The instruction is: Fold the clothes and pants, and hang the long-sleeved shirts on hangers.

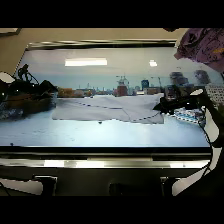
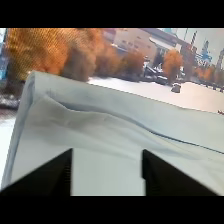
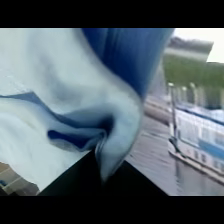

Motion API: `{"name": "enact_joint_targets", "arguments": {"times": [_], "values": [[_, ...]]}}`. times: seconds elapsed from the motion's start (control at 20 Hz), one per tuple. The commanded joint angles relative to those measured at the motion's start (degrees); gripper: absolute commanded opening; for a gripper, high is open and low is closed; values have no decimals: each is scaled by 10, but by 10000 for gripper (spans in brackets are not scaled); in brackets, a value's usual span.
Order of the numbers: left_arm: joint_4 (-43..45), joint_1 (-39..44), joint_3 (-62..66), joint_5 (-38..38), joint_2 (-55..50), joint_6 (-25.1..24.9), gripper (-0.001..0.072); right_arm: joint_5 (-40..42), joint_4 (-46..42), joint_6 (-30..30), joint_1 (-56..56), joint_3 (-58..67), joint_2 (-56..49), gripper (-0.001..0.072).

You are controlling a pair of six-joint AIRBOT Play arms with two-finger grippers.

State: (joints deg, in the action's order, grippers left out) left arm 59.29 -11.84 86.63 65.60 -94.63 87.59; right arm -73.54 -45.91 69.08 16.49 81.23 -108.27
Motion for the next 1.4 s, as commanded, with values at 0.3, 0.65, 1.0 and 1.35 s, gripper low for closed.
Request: {"name": "enact_joint_targets", "arguments": {"times": [0.3, 0.65, 1.0, 1.35], "values": [[-104, 182, 1, -88, -37, -3, 21, -51, -147, 155, -6, 53, 183, 35], [-243, 389, 25, -194, -137, -4, 20, -111, -174, 204, -6, 129, 254, 35], [-310, 514, 233, -203, -292, 23, 19, -175, -189, 223, -6, 212, 285, 35], [-368, 560, 321, -241, -374, 66, 19, -192, -188, 229, -6, 239, 286, 35]]}}
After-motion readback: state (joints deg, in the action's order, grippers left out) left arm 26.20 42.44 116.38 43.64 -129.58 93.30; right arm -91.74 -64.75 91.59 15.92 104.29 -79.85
